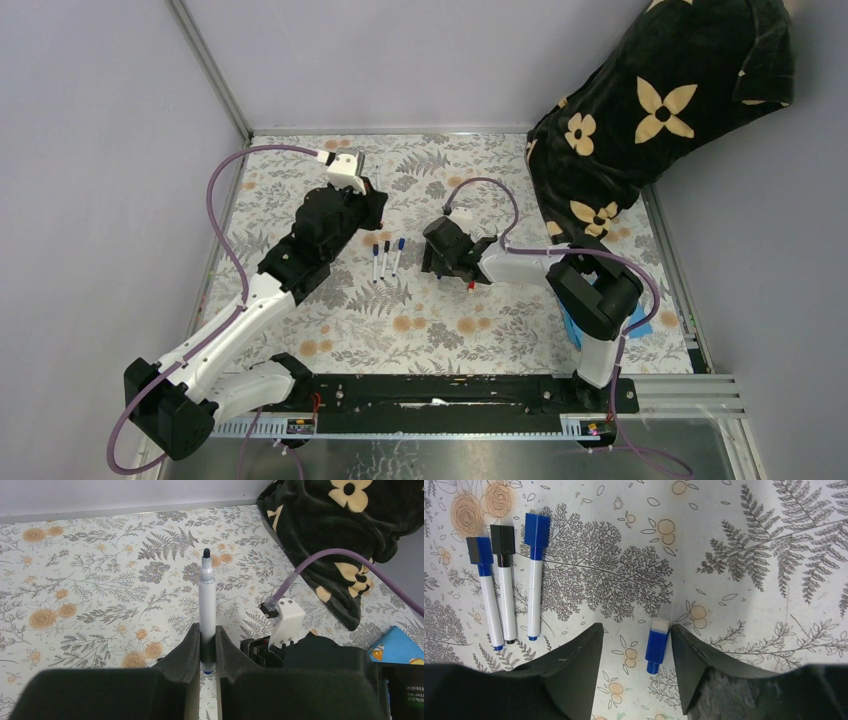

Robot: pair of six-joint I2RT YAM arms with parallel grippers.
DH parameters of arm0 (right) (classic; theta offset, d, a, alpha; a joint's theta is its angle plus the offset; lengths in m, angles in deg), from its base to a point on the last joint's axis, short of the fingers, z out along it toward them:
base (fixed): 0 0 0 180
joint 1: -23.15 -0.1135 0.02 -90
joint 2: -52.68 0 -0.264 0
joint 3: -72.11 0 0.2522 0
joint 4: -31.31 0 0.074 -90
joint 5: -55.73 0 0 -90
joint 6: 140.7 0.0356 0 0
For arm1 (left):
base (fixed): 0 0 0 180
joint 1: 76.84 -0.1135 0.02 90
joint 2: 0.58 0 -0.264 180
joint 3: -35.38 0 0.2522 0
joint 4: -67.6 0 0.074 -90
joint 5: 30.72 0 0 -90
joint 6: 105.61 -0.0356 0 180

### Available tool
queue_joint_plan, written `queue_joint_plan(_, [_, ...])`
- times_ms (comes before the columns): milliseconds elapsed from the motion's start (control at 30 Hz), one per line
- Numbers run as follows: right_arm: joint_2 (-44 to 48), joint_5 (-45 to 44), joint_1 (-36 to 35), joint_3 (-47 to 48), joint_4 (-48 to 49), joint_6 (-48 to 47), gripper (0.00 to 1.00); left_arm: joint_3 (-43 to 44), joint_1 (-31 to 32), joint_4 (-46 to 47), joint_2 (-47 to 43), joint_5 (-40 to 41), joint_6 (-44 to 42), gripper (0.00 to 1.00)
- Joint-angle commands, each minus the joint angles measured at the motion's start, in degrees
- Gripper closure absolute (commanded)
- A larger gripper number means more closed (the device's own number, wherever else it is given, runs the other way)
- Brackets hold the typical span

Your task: Insert the pens into the pen caps

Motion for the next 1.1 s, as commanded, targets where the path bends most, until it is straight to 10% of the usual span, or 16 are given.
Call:
queue_joint_plan(0, [-1.95, 2.35, 0.28, 3.90, -3.24, -3.26, 0.42, 0.68, -0.39, 1.25, 0.00, 0.13, -0.06, 1.00])
queue_joint_plan(1067, [-9.56, 4.69, -0.68, 15.16, -20.91, -14.27, 0.63, 0.79, -0.79, 1.25, 0.42, -0.63, 0.20, 1.00])
